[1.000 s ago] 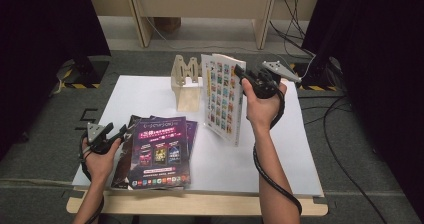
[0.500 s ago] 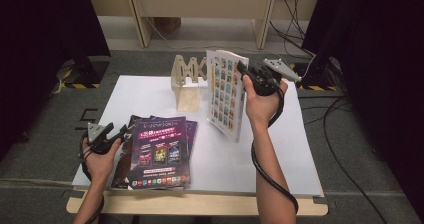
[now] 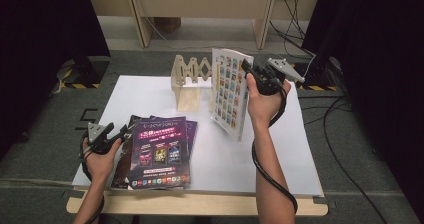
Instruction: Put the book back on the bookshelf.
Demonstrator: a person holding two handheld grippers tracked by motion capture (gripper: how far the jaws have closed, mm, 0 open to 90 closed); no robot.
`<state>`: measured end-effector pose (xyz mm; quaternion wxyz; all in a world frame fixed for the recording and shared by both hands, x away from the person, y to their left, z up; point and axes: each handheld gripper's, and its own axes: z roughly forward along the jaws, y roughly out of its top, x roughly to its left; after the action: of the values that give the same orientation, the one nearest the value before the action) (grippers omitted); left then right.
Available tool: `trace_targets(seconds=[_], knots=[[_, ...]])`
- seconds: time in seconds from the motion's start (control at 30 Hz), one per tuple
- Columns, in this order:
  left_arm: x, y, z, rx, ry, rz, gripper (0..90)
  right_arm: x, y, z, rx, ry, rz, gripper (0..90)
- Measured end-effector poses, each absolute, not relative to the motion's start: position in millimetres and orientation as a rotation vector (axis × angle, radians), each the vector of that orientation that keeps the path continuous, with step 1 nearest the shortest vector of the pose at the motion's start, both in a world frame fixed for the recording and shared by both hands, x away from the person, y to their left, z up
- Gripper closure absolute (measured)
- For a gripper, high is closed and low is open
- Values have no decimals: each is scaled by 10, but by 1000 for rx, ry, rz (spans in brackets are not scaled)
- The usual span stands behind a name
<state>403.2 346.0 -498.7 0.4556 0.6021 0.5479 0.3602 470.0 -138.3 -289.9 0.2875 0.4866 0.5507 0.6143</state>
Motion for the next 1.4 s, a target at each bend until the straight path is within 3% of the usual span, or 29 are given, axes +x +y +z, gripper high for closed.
trace_targets(seconds=[1.4], knots=[[4035,3452,-4987,1492,1345,875,431,5116,-1086,-2879,1300,1410,1559,748]])
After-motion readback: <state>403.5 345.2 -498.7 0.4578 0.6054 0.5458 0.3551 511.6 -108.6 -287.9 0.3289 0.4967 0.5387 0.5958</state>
